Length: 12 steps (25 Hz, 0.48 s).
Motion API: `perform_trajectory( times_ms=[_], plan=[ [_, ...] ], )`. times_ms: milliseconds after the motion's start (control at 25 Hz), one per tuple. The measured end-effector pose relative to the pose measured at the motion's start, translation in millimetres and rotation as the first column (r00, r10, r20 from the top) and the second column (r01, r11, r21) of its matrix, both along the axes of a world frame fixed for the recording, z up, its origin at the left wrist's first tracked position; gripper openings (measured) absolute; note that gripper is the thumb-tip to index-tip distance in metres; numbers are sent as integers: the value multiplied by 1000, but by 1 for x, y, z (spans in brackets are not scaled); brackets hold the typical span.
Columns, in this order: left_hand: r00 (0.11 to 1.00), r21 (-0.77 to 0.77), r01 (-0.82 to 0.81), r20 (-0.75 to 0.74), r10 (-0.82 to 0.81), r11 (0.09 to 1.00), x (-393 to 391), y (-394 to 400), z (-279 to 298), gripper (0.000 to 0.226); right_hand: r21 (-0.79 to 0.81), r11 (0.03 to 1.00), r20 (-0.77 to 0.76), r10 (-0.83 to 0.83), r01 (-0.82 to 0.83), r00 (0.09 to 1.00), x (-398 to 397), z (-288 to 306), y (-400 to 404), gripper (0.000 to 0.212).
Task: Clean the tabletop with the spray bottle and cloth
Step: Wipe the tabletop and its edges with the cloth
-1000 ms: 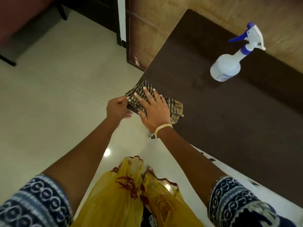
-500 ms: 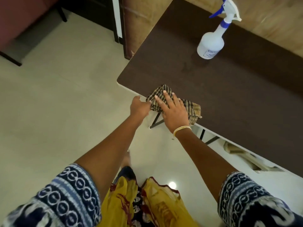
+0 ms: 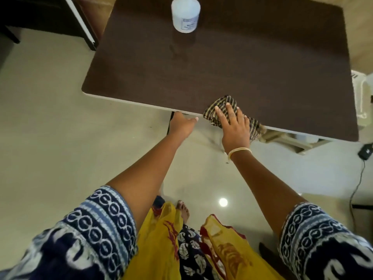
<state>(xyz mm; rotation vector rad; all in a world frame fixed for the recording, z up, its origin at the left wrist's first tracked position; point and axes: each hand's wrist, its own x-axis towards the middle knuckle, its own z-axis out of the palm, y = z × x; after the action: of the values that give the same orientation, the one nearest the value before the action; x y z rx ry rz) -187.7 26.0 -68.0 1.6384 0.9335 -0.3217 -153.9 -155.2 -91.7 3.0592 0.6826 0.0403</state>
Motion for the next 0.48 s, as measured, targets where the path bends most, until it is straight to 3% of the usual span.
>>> perform_trajectory(
  times_ms=[80, 200, 320, 400, 480],
  plan=[
    [995, -45, 102, 19, -101, 994, -1, -20, 13, 50, 18, 996, -24, -88, 89, 996, -5, 4, -27, 77],
    [973, -121, 232, 34, -229, 965, 0, -42, 37, 15, 125, 961, -146, -227, 246, 963, -13, 19, -52, 78],
    [956, -113, 293, 23, -292, 950, 5, -56, 58, 15, 315, 860, -319, -302, 401, 898, -19, 26, -51, 77],
    [952, -91, 305, 21, -305, 948, 8, -60, 67, 18, 524, 659, -493, -283, 540, 823, -18, 38, -39, 73],
    [957, -76, 292, 27, -290, 954, 10, -57, 73, 25, 651, 353, -657, -182, 672, 731, -16, 54, -24, 65]
  ],
)
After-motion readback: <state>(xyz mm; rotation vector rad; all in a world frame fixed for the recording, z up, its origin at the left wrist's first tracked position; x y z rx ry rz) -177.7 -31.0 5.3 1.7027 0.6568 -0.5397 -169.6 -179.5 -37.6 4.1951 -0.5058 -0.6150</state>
